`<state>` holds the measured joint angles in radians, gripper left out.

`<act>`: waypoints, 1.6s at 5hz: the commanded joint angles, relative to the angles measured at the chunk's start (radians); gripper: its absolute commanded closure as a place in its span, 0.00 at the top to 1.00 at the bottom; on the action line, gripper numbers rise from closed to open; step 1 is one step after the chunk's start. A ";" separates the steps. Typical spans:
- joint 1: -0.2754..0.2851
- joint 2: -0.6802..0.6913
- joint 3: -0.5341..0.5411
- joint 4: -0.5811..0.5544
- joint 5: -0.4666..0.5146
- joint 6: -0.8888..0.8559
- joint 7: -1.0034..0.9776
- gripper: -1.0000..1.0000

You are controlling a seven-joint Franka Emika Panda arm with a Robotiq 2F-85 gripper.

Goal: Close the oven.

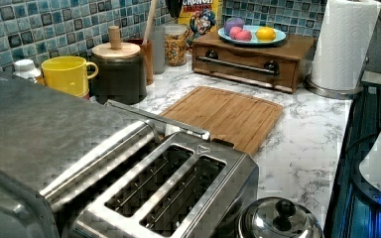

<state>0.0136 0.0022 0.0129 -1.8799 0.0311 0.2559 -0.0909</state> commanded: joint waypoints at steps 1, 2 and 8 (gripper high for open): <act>-0.054 -0.072 0.033 -0.168 0.061 0.171 -0.147 0.00; -0.064 -0.066 -0.043 -0.245 0.178 0.249 -0.387 0.00; -0.043 0.149 -0.081 -0.308 0.731 0.291 -1.270 0.00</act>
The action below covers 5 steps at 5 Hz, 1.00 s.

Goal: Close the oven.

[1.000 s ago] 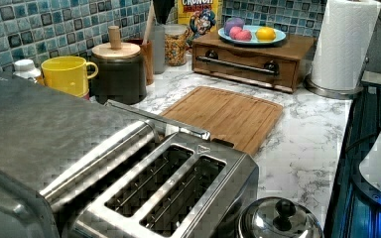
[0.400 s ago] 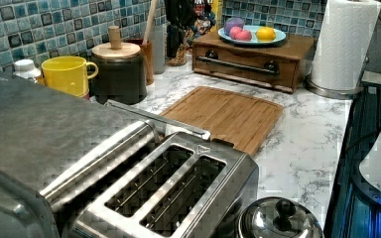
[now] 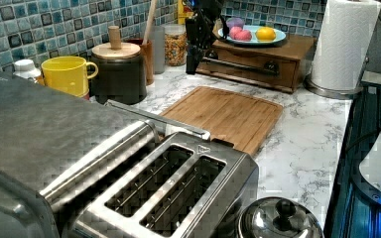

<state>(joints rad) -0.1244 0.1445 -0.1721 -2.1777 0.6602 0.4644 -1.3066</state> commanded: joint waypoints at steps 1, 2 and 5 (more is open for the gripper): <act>0.081 0.088 0.113 0.005 0.157 0.136 -0.089 0.00; 0.067 0.154 0.134 0.027 0.148 0.183 -0.064 0.00; -0.017 0.067 0.181 -0.025 0.294 0.154 -0.132 0.00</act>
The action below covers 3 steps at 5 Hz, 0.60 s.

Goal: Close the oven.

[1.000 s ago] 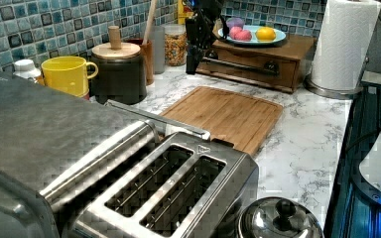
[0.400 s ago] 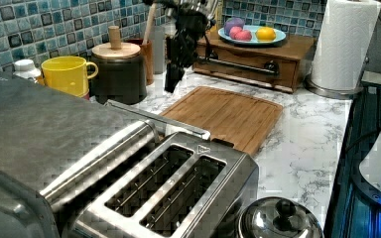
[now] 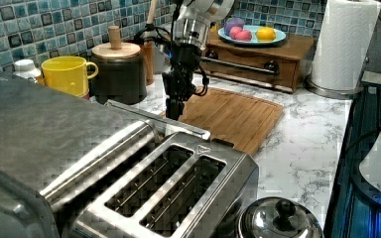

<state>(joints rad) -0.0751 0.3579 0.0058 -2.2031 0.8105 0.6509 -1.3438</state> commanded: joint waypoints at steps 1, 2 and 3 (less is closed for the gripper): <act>-0.056 -0.100 0.020 0.042 0.120 -0.095 -0.111 0.00; -0.004 -0.017 0.046 0.087 0.084 -0.099 -0.101 0.00; 0.037 0.031 0.071 0.116 0.068 -0.076 -0.064 0.00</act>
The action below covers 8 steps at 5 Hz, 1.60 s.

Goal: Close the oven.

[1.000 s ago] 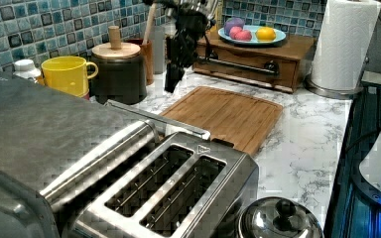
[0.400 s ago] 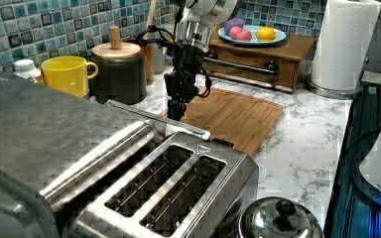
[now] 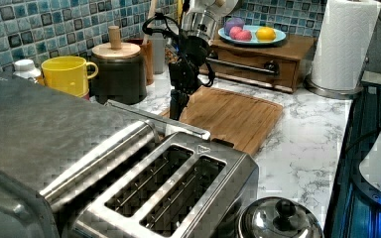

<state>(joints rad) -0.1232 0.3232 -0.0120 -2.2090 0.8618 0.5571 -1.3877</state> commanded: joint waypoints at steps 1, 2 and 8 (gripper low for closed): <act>0.080 0.029 0.106 0.092 0.083 0.040 -0.042 0.00; 0.051 -0.018 0.117 0.062 0.113 0.050 -0.041 0.00; 0.107 -0.176 0.274 0.084 0.146 0.025 -0.046 0.00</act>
<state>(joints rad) -0.1604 0.3259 0.1175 -2.2324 0.9946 0.6274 -1.4033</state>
